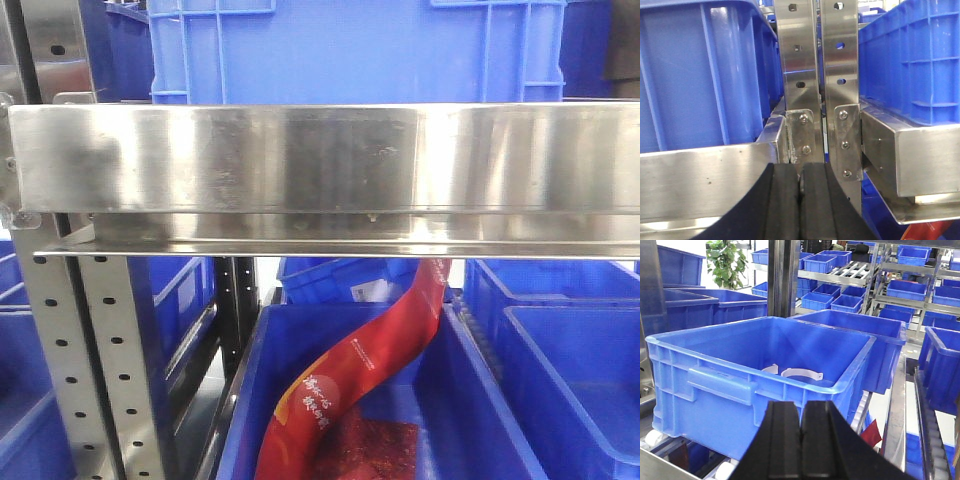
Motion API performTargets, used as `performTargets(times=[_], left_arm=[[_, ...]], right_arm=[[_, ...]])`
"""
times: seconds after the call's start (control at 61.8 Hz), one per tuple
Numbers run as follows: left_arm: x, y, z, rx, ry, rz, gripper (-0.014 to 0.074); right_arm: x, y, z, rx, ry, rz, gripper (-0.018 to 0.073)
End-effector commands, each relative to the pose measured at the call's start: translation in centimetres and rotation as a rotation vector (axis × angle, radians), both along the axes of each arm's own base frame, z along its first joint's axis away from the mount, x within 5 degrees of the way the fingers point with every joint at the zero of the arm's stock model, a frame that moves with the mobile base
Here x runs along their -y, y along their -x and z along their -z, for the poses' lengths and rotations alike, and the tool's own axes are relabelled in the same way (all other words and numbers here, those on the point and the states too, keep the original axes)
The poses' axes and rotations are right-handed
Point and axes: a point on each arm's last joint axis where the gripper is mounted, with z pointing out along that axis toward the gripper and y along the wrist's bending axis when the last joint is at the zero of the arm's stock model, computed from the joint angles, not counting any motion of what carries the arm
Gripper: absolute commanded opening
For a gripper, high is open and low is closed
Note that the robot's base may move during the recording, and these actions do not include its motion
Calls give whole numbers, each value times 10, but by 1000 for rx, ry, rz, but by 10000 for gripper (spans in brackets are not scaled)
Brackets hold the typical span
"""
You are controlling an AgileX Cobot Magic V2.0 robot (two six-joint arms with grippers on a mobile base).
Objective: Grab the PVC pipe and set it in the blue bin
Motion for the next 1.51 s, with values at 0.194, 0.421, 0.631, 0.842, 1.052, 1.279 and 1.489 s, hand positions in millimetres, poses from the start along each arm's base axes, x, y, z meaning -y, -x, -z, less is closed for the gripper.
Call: performTargets(times=[0.194, 0.421, 0.631, 0.842, 1.052, 1.279, 1.489], left_arm=[[1, 0, 1, -17, -6, 16, -111], [1, 1, -1, 1, 0, 18, -111], [1, 1, -1, 1, 0, 18, -111], [1, 1, -1, 1, 0, 18, -111], [1, 1, -1, 1, 0, 18, -111], [1, 1, -1, 1, 0, 18, -111], [1, 1, -1, 1, 0, 18, -111]], right_arm=[[1, 1, -1, 20, 4, 12, -163], [1, 1, -1, 20, 4, 12, -163], [1, 1, -1, 20, 4, 12, -163], [1, 1, -1, 20, 4, 12, -163], [1, 1, -1, 20, 4, 12, -163], [1, 1, -1, 20, 4, 12, -163], [1, 1, -1, 20, 4, 12, -163]])
